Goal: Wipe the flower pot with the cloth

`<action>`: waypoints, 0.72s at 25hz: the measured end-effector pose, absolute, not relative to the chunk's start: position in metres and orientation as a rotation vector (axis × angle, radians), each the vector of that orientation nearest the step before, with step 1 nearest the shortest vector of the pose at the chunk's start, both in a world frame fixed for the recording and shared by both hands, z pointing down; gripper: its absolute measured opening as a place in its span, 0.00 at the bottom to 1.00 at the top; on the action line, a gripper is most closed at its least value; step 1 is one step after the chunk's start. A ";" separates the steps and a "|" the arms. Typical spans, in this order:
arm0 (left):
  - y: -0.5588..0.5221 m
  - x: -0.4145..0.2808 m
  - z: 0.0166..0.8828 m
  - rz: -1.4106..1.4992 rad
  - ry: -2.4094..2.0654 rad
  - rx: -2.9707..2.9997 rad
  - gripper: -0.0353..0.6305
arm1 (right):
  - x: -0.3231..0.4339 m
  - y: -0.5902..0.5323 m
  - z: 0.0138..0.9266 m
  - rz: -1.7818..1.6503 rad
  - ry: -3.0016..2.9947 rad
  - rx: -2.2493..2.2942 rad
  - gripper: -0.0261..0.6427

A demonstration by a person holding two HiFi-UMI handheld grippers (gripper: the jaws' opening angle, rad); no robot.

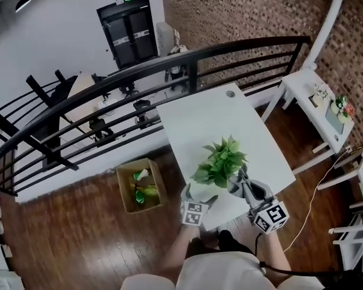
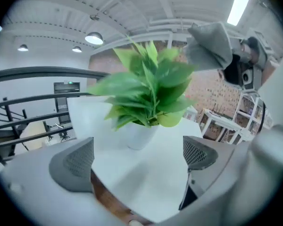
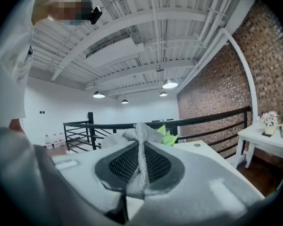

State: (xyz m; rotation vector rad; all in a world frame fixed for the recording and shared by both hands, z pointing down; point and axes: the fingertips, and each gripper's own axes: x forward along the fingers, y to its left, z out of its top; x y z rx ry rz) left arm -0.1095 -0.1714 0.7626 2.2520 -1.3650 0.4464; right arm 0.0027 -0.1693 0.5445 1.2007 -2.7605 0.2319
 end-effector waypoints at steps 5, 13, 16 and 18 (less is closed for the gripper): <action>-0.152 -0.148 0.696 0.512 -1.551 2.356 0.96 | -0.038 -0.145 0.525 0.181 -2.857 1.150 0.06; -0.081 -0.171 0.532 0.024 -1.871 2.331 0.90 | -0.030 -0.079 0.468 -0.059 -2.885 1.317 0.06; -0.037 -0.155 0.509 -0.014 -1.917 2.330 0.82 | -0.010 -0.042 0.469 -0.075 -2.855 1.362 0.06; -0.015 -0.140 0.498 -0.021 -1.920 2.355 0.82 | 0.003 -0.026 0.475 -0.082 -2.823 1.376 0.06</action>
